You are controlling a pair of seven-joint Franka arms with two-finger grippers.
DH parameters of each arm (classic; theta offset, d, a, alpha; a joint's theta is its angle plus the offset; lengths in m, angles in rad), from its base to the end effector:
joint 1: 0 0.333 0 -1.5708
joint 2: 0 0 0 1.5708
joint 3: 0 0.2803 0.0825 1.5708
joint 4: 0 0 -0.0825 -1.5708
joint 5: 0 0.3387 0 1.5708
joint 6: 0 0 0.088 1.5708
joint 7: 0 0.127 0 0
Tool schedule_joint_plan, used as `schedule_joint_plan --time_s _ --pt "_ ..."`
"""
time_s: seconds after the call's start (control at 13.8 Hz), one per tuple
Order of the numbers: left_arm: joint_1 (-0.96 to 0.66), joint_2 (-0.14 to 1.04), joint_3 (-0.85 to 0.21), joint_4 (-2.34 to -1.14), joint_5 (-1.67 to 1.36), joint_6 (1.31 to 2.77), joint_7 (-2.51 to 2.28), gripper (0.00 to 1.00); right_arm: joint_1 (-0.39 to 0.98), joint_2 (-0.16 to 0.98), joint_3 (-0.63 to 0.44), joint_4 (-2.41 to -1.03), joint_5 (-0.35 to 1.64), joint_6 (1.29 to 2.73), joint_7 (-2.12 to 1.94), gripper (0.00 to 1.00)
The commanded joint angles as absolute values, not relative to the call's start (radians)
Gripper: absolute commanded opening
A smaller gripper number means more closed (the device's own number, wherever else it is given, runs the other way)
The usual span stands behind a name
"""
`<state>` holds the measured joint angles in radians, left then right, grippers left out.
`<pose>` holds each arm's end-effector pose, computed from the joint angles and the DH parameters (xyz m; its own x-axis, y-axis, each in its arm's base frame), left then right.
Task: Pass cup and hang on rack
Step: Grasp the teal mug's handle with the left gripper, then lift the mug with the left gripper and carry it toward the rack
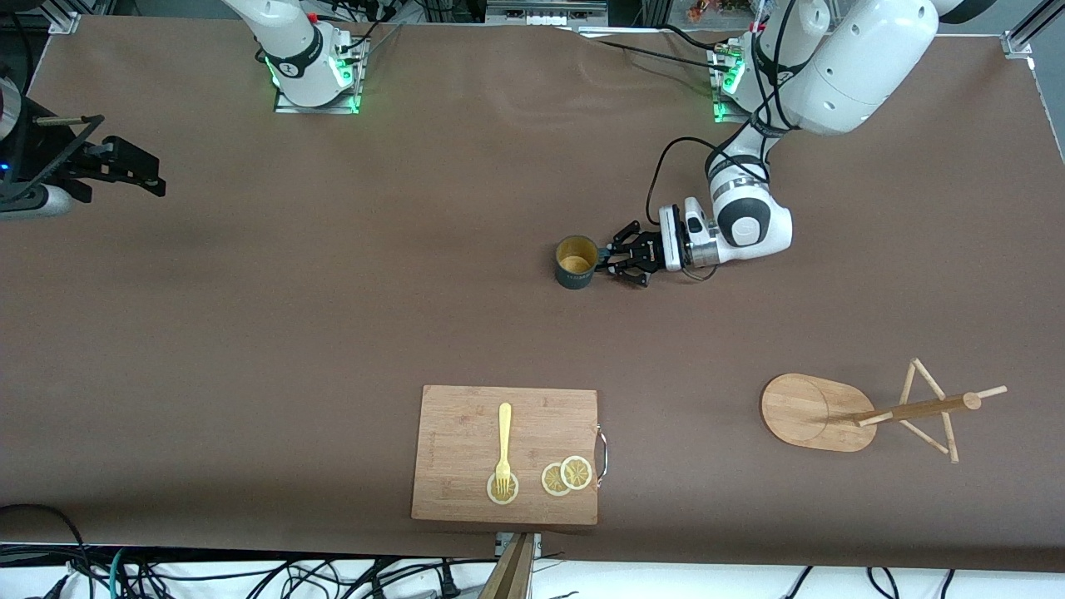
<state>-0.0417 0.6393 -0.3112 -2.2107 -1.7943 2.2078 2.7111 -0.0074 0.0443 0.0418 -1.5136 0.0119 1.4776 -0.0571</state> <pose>0.4212 -0.2254 0.0951 0.1842 -0.3386 0.9227 -0.9790 -0.1471 0.1415 0.5096 0.0187 0.5626 0.9926 0.0925 -0.0793 0.0913 -0.9957 -0.0183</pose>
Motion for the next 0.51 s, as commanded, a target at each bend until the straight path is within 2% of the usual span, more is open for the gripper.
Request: schedule_joint_plan --time_s 0.0,0.15,0.44 --pt "0.023 0.579 -0.310 -2.235 -1.821 2.163 2.607 0.00 -0.015 0.048 0.034 -1.491 0.005 1.456 -0.057 1.00" --pt "0.072 0.554 -0.307 -2.237 -1.807 2.024 2.336 0.00 -0.018 0.048 0.032 -1.493 0.005 1.454 -0.017 1.00" --pt "0.199 0.457 -0.235 -2.229 -1.643 1.779 1.793 0.00 -0.017 0.048 0.032 -1.493 0.002 1.456 0.041 1.00"
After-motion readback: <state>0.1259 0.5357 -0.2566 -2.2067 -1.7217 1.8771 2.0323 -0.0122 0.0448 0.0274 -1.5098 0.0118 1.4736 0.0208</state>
